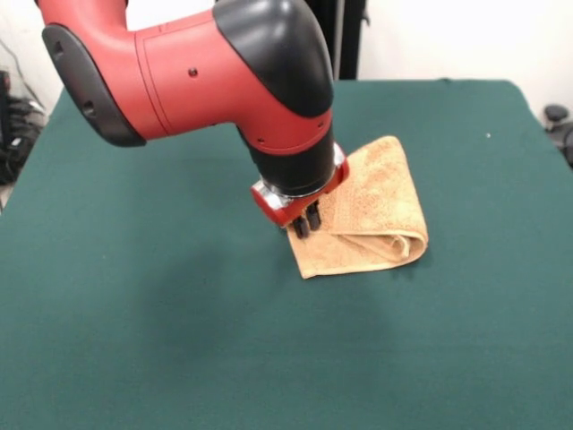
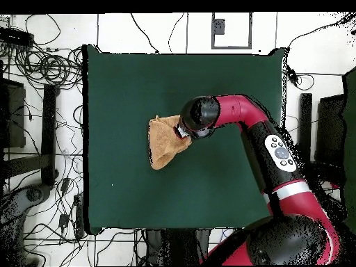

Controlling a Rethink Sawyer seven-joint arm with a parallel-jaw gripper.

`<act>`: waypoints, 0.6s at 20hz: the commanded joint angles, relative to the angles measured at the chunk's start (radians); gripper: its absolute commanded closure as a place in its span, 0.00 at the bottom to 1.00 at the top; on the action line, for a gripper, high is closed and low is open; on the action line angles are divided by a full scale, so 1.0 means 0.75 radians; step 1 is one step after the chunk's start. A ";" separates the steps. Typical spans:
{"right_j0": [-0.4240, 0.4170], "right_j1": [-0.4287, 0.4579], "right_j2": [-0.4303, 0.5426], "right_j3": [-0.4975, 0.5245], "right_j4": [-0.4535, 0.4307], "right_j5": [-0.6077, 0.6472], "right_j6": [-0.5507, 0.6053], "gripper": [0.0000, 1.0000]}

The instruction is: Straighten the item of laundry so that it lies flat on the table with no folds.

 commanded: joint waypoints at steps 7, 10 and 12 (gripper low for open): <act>0.071 0.016 -0.081 -0.027 -0.046 0.093 -0.270 1.00; 0.072 0.014 -0.083 -0.026 -0.050 0.088 -0.267 1.00; 0.073 0.016 -0.082 -0.029 -0.049 0.081 -0.258 1.00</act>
